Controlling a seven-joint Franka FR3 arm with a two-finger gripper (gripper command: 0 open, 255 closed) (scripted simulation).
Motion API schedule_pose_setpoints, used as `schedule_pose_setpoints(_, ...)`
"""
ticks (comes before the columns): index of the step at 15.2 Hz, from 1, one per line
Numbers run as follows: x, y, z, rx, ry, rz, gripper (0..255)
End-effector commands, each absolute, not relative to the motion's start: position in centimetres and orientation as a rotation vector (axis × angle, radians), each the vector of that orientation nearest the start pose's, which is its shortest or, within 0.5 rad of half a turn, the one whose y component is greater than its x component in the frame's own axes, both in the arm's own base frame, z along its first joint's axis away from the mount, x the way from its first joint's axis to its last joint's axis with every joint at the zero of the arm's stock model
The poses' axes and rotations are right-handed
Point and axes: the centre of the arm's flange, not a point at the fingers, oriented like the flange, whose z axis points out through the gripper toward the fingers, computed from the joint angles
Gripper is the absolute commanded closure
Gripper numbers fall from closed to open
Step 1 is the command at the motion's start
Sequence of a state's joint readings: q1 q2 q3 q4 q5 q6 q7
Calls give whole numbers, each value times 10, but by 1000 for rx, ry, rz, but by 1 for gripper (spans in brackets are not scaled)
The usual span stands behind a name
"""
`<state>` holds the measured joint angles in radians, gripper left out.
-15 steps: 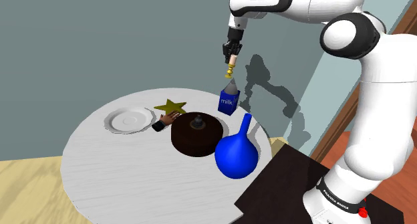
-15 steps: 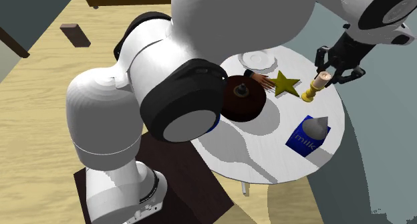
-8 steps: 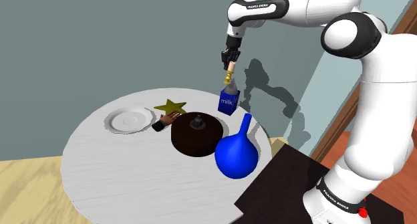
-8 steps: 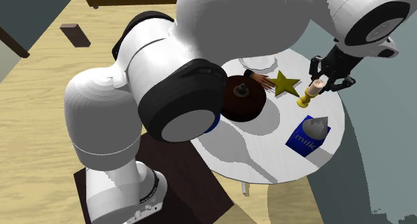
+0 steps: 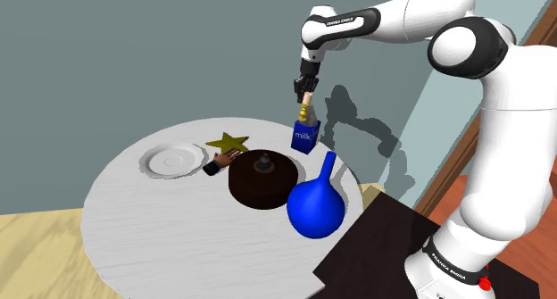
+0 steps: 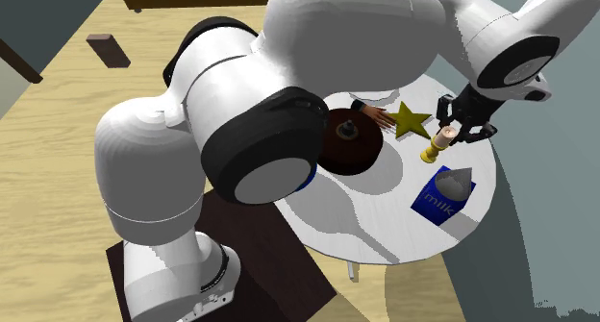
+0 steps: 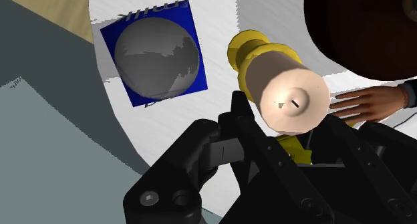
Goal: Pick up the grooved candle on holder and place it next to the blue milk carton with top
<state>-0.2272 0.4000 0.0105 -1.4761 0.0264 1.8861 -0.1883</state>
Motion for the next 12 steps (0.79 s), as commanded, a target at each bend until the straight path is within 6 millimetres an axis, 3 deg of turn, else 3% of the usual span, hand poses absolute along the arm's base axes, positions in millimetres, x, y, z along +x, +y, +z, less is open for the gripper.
schedule_pose_setpoints(1,664,-146,439,-3114,58,-25,255)
schedule_pose_setpoints(12,664,-146,381,-3114,58,-25,255)
